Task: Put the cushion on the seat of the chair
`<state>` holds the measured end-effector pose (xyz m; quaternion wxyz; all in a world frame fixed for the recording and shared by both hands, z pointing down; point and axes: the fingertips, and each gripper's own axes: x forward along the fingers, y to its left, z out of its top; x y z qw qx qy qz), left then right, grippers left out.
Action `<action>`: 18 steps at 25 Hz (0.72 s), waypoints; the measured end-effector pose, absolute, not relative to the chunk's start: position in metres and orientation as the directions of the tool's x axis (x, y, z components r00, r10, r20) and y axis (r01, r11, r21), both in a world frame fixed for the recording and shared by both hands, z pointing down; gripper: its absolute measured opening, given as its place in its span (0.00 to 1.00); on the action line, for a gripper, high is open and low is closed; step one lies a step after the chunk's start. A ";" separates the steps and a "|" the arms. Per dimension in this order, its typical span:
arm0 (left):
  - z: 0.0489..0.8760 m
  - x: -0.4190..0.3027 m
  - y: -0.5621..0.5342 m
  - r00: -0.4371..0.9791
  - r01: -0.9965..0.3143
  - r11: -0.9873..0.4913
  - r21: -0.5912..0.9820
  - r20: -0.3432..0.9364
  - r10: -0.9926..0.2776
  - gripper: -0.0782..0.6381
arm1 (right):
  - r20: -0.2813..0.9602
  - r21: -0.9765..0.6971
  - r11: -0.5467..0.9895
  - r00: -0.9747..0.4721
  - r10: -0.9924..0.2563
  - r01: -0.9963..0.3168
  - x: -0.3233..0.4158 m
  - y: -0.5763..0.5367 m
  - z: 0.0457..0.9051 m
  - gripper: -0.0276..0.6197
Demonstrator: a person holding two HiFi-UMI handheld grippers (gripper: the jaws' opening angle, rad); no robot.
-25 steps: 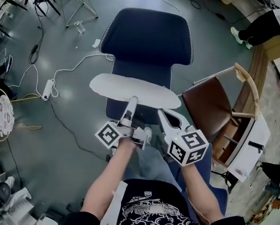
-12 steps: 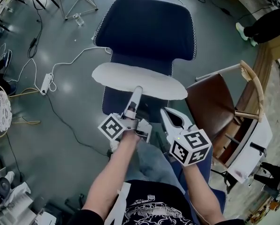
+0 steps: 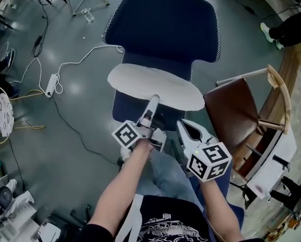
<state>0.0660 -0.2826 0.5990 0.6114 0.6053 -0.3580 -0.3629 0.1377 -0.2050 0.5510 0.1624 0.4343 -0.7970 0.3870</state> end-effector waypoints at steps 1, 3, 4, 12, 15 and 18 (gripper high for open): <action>0.602 0.064 -0.279 0.479 0.007 0.013 1.000 0.008 -0.878 0.17 | 0.597 -0.477 0.322 -0.570 -0.565 -0.818 0.137 -0.205 0.552 0.04; 0.607 0.061 -0.272 0.476 0.003 0.032 0.999 0.026 -0.879 0.17 | 0.598 -0.480 0.320 -0.571 -0.562 -0.817 0.137 -0.203 0.554 0.04; 0.609 0.060 -0.268 0.478 0.000 0.037 0.999 0.033 -0.878 0.17 | 0.598 -0.482 0.319 -0.572 -0.561 -0.816 0.137 -0.203 0.554 0.04; 0.636 0.050 -0.236 0.507 -0.041 0.095 0.995 0.103 -0.856 0.17 | 0.608 -0.488 0.314 -0.576 -0.547 -0.814 0.131 -0.197 0.562 0.04; 0.648 0.049 -0.224 0.520 -0.045 0.126 0.991 0.131 -0.844 0.17 | 0.614 -0.490 0.310 -0.575 -0.540 -0.815 0.129 -0.191 0.566 0.04; 0.662 0.045 -0.212 0.532 -0.058 0.160 0.985 0.166 -0.830 0.17 | 0.619 -0.492 0.306 -0.575 -0.535 -0.815 0.125 -0.187 0.569 0.04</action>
